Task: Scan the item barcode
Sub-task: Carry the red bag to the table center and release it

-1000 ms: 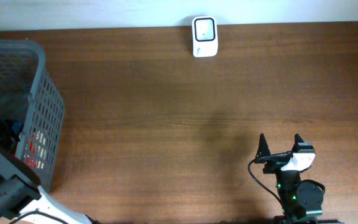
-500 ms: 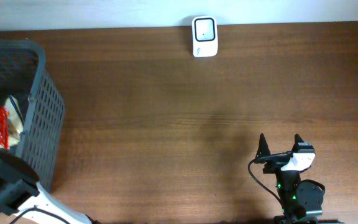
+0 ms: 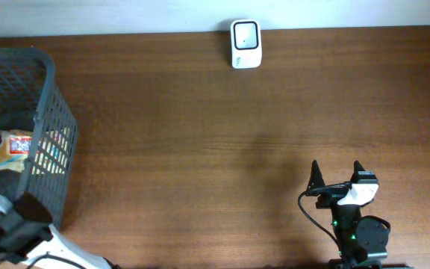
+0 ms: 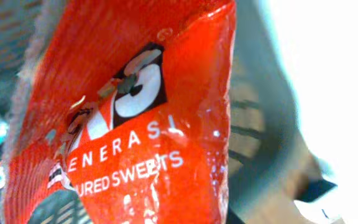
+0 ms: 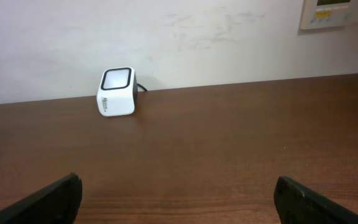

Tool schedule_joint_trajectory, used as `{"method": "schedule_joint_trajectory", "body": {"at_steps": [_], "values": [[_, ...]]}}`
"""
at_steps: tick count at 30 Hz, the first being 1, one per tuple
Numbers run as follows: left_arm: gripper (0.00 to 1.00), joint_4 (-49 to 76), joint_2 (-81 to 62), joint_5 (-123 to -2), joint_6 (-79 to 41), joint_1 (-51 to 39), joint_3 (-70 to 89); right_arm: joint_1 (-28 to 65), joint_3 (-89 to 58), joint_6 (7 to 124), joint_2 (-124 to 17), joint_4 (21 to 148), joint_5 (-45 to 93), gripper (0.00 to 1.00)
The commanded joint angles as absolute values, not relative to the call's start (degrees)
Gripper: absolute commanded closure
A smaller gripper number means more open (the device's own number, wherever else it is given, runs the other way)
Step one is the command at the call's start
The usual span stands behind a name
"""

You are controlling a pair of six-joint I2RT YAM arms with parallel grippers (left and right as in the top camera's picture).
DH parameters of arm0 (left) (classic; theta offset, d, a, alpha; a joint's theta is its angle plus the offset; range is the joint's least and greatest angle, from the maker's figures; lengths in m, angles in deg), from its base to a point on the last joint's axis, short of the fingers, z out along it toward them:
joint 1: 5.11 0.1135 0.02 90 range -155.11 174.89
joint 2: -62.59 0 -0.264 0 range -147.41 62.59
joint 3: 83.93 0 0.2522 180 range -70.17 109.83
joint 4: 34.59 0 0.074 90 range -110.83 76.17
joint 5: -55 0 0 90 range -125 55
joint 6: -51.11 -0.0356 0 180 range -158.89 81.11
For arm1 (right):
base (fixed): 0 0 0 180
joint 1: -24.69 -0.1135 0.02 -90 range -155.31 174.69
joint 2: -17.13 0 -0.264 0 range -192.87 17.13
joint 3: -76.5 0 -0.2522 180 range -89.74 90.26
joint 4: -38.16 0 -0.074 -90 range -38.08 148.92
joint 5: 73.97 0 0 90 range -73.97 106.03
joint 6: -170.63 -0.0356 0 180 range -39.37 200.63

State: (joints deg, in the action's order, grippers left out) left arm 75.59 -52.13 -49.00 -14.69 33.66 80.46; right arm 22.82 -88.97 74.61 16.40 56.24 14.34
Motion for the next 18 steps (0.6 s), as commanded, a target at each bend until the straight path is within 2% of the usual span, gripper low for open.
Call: {"method": "schedule_joint_trajectory", "body": {"at_steps": [1,2,5,6,9,11,13,15,18], "values": [[1.00,74.0,-42.7,-51.8,-16.3,26.0,85.9,22.5,-89.4,74.3,16.7,56.5,13.8,0.02],[1.00,73.6,-41.4,-51.8,-16.3,22.4,85.9,22.5,-89.4,74.3,16.7,56.5,13.8,0.02],[1.00,74.1,-43.0,-51.7,-16.3,-2.0,83.6,22.5,-89.4,74.3,16.7,56.4,13.8,0.02],[1.00,73.5,-44.2,-50.7,-16.3,-7.5,82.3,22.5,-89.4,74.3,16.7,56.4,13.8,0.01],[0.98,72.4,-53.6,-41.0,-16.3,-26.2,76.7,22.5,-89.4,74.3,16.7,56.5,13.8,0.02],[0.98,71.0,-59.5,-39.0,-16.3,-31.4,74.6,22.5,-89.4,74.3,16.7,56.5,13.8,0.01],[0.91,68.4,-71.7,-39.7,-16.3,-37.4,74.0,22.5,-89.4,74.3,16.7,56.4,13.8,0.02],[0.89,67.8,-77.4,-40.1,-16.3,-40.0,74.0,22.5,-89.4,74.3,16.7,56.4,13.8,0.02],[0.76,66.0,-85.6,-44.2,-16.3,-44.9,74.0,22.5,-89.4,74.3,16.7,56.5,13.8,0.02]]}}
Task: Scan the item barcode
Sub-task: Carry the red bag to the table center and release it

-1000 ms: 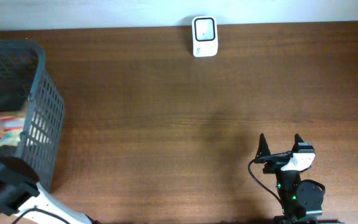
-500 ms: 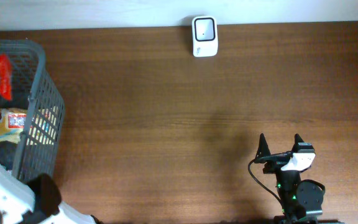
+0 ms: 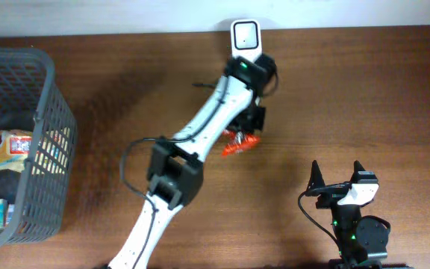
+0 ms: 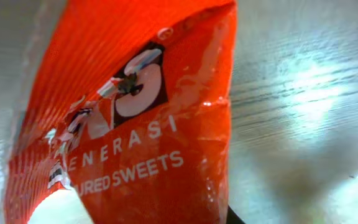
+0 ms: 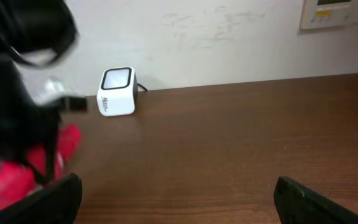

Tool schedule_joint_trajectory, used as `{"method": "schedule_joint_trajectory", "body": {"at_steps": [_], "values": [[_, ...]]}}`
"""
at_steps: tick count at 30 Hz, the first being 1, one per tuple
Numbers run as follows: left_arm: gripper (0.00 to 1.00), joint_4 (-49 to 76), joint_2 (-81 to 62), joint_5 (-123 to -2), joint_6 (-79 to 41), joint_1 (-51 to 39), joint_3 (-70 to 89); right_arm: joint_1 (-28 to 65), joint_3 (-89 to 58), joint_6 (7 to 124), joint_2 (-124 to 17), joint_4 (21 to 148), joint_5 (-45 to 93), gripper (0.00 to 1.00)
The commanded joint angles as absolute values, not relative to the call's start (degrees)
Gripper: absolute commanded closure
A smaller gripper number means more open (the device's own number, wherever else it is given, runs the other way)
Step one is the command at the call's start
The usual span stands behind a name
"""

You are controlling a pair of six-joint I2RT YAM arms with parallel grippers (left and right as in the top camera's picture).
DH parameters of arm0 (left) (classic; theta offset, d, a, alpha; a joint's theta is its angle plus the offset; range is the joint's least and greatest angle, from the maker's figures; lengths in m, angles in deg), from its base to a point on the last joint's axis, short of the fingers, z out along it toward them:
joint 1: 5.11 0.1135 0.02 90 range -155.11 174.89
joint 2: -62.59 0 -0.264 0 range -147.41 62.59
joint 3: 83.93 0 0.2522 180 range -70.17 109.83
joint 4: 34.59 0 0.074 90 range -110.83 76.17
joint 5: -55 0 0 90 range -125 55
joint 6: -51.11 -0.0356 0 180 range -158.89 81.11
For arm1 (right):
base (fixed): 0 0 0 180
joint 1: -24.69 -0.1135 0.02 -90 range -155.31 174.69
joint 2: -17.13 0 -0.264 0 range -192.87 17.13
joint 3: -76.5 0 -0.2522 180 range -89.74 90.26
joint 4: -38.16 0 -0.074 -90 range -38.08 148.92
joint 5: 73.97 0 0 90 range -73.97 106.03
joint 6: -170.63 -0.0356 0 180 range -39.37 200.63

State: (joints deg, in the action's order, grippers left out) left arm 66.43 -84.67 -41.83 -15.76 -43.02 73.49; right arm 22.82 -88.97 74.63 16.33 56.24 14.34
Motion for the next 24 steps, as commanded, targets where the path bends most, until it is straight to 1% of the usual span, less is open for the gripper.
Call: {"method": "schedule_joint_trajectory", "body": {"at_steps": [1,2,3,4,5,6,7,8,9,10,14,17,19,20,21,22,24], "values": [[0.56,65.7,-85.9,-43.9,-16.3,-45.8,74.0,22.5,-89.4,74.3,16.7,56.4,13.8,0.02],[0.13,65.3,-85.9,-44.0,-16.3,-46.0,74.2,22.5,-89.4,74.3,16.7,56.5,13.8,0.02],[0.00,65.6,-85.9,-44.0,-16.3,-45.7,75.0,22.5,-89.4,74.3,16.7,56.4,13.8,0.02],[0.01,66.8,-85.8,-44.0,-16.7,-45.0,76.7,22.5,-89.4,74.3,16.7,56.4,13.8,0.02],[0.05,71.5,-85.7,-44.0,-16.7,-42.6,82.9,22.5,-89.4,74.3,16.7,56.4,13.8,0.01],[0.25,75.4,-85.7,-44.0,-16.7,-40.4,89.0,22.5,-89.4,74.3,16.7,56.5,13.8,0.01],[0.55,75.9,-85.7,-45.2,-16.8,-39.2,92.0,22.5,-89.4,74.3,16.7,56.5,13.8,0.02],[0.77,75.8,-85.6,-47.4,-16.7,-38.6,92.8,22.5,-89.4,74.3,16.7,56.4,13.8,0.02],[0.87,75.9,-85.7,-47.9,-16.7,-38.6,92.6,22.5,-89.4,74.3,16.7,56.5,13.8,0.02],[1.00,75.9,-85.7,-47.9,-16.7,-39.1,90.6,22.5,-89.4,74.3,16.7,56.5,13.8,0.02],[1.00,74.1,-86.8,-46.6,-16.7,-42.7,81.3,22.5,-89.4,74.3,16.7,56.4,13.8,0.02],[1.00,66.8,-87.3,-45.4,-16.7,-43.5,72.2,22.5,-89.4,74.3,16.7,56.4,13.8,0.02],[1.00,59.6,-88.4,-36.9,-16.7,-43.5,67.5,22.5,-89.4,74.3,16.7,56.5,13.8,0.01],[1.00,59.0,-88.6,-32.1,-16.7,-43.4,66.8,22.5,-89.4,74.3,16.7,56.5,13.8,0.02],[1.00,61.0,-88.5,-27.8,-16.7,-43.3,68.0,22.5,-89.4,74.3,16.7,56.4,13.8,0.02],[1.00,63.4,-88.5,-25.9,-16.7,-43.1,70.6,22.5,-89.4,74.3,16.7,56.5,13.8,0.01],[1.00,71.1,-88.5,-25.7,-16.7,-42.0,82.3,22.5,-89.4,74.3,16.7,56.5,13.8,0.02]]}}
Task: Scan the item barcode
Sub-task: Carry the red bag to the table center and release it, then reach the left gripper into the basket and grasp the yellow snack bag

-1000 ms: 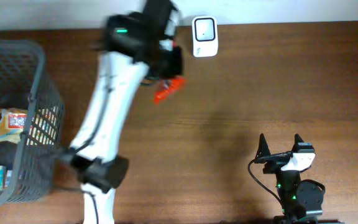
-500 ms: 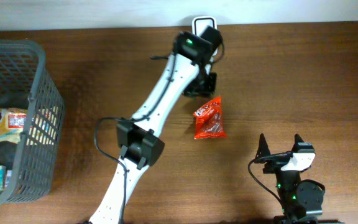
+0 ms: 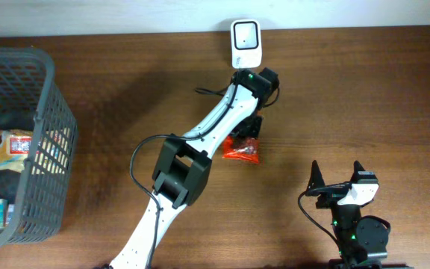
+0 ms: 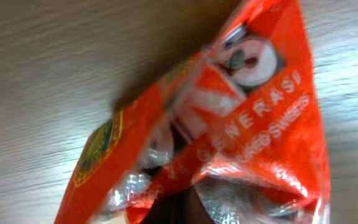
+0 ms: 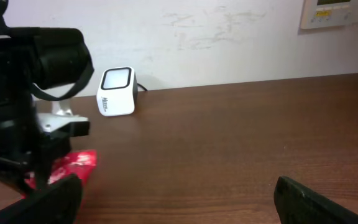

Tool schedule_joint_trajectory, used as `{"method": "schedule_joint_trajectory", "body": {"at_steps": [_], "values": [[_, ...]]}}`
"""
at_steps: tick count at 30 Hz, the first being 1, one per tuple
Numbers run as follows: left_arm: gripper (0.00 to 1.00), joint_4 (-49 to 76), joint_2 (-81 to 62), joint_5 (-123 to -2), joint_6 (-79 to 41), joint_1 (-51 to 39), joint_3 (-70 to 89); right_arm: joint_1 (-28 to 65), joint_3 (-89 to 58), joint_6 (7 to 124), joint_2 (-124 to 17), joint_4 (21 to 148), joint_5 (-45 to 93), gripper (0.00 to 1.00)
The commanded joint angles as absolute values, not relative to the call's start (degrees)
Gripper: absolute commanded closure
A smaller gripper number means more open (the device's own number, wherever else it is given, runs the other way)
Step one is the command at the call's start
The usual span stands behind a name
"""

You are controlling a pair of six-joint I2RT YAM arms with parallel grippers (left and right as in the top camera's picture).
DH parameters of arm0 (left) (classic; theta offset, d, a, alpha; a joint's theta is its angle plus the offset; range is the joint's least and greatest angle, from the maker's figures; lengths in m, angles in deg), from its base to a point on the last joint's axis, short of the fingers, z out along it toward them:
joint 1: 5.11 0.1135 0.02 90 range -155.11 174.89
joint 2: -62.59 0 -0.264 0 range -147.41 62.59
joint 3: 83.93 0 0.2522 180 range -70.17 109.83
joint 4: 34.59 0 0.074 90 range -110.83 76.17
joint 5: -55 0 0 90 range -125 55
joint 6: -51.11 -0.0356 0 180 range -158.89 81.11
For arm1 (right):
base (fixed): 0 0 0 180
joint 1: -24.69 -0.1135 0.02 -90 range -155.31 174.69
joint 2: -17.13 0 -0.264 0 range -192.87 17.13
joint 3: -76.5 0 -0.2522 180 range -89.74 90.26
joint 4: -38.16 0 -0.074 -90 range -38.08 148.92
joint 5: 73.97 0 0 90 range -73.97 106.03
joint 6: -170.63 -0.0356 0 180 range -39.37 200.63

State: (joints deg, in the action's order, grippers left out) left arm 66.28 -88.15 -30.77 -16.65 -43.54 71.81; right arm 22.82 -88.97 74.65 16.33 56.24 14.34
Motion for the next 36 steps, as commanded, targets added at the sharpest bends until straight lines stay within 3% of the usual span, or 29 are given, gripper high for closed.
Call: {"method": "schedule_joint_trajectory", "body": {"at_steps": [1,3,7,8,9,12,13,14,15,20,25,31,36], "values": [[1.00,73.6,-88.5,-26.3,-16.7,-41.6,87.4,22.5,-89.4,74.3,16.7,56.5,13.8,0.02],[1.00,75.9,-88.5,-29.4,-16.7,-41.5,95.4,22.5,-89.4,74.3,16.7,56.4,13.8,0.02],[0.98,75.9,-84.4,-30.9,-18.1,-39.2,96.1,22.5,-89.4,74.3,16.7,56.5,13.8,0.02],[0.88,75.9,-81.8,-30.9,-19.4,-38.1,96.1,22.5,-89.4,74.3,16.7,56.5,13.8,0.02],[0.69,75.9,-76.9,-30.7,-20.8,-35.8,96.1,22.5,-89.4,74.3,16.7,56.5,13.8,0.01],[0.55,75.9,-63.2,-26.8,-21.0,-25.6,96.1,22.5,-89.4,74.3,16.7,56.5,13.8,0.01],[0.19,75.9,-59.2,-26.7,-21.0,-19.9,96.1,22.5,-89.4,74.3,16.7,56.5,13.8,0.02],[0.14,75.9,-57.4,-26.6,-21.0,-16.3,96.1,22.5,-89.4,74.3,16.7,56.5,13.8,0.02],[0.02,75.9,-55.1,-26.7,-20.9,-9.6,96.1,22.5,-89.4,74.3,16.7,56.4,13.8,0.02],[0.01,75.9,-53.9,-28.1,-15.3,13.4,94.3,22.5,-89.4,74.3,16.7,56.5,13.8,0.01],[0.01,74.7,-53.9,-28.1,-8.0,28.1,77.7,22.5,-89.4,74.3,16.7,56.4,13.8,0.02],[0.01,56.3,-54.0,-28.1,-8.1,31.3,45.5,22.5,-89.4,74.3,16.7,56.5,13.8,0.02],[0.01,40.3,-54.0,-29.2,-8.1,31.3,28.1,22.5,-89.4,74.3,16.7,56.5,13.8,0.02]]}}
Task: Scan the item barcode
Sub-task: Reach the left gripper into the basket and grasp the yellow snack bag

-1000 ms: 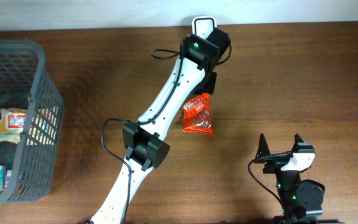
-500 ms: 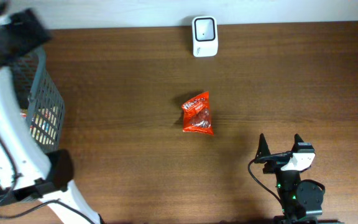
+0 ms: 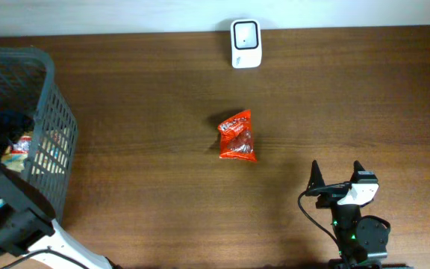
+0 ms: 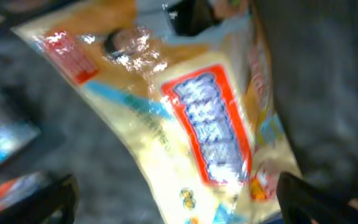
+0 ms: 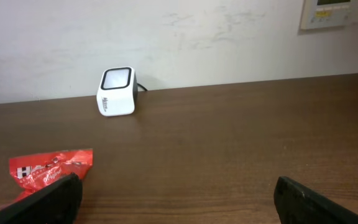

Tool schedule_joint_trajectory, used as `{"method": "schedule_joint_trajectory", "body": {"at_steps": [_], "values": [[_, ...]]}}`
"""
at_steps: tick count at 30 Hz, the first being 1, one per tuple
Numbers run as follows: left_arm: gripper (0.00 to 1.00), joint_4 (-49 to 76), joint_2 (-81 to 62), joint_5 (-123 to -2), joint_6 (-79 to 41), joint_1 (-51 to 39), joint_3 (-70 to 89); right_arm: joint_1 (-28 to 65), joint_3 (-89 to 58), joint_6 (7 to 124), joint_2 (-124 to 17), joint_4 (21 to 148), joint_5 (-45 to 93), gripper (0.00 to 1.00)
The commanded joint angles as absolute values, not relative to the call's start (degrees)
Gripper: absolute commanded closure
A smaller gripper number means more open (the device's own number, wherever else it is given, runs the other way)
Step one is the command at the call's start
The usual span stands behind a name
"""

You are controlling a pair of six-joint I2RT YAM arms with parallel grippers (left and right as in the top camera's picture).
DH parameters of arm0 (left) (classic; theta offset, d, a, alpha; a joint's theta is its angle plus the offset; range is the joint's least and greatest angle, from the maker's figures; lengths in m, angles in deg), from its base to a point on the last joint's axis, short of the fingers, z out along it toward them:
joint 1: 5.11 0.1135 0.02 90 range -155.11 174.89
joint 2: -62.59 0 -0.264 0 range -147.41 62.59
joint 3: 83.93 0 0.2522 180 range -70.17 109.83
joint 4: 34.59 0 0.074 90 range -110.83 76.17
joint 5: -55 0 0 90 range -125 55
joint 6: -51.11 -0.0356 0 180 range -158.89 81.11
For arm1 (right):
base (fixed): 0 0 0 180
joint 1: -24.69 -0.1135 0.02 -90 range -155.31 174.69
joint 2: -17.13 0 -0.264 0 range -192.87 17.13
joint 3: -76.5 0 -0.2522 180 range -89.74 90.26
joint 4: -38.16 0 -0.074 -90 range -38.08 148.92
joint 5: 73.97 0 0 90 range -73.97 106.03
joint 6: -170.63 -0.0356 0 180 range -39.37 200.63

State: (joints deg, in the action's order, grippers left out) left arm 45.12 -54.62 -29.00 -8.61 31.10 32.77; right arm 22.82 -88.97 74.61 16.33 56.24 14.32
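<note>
A red sweets bag (image 3: 237, 137) lies flat on the brown table, a little in front of the white barcode scanner (image 3: 245, 33) at the back edge. In the right wrist view the red bag (image 5: 47, 168) is at the lower left and the scanner (image 5: 117, 91) stands by the wall. My left gripper (image 4: 179, 202) is open inside the basket, over a yellow packet (image 4: 197, 130) with a red-and-blue label. My right gripper (image 3: 337, 173) stands open near the front edge, holding nothing.
A grey mesh basket (image 3: 54, 119) with several packets stands at the left edge. My left arm's white link (image 3: 13, 217) reaches over its near corner. The wall runs just behind the scanner.
My left arm has moved from in front of the scanner back to the basket. It is open over a yellow packet. The red bag lies alone on the table; the right arm has not moved.
My left gripper first held the red sweets bag in the basket. Then it held the bag just in front of the scanner. Then the bag was on the table under the gripper. Now the bag lies free there and the left gripper is in the basket.
</note>
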Motion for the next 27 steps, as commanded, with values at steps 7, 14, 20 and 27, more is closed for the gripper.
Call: {"method": "schedule_joint_trajectory", "body": {"at_steps": [7,14,20,27], "values": [[0.01,23.2,-54.0,-32.3,-8.1,31.3,12.8,22.5,-89.4,74.3,16.7,56.4,13.8,0.02],[0.69,20.2,-54.0,-32.3,-8.1,31.3,8.5,22.5,-89.4,74.3,16.7,56.5,13.8,0.02],[1.00,21.2,-50.0,-32.7,-9.0,31.3,8.7,22.5,-89.4,74.3,16.7,56.5,13.8,0.02],[1.00,14.1,-9.1,-32.6,-8.9,31.3,9.5,22.5,-89.4,74.3,16.7,56.5,13.8,0.02]]}}
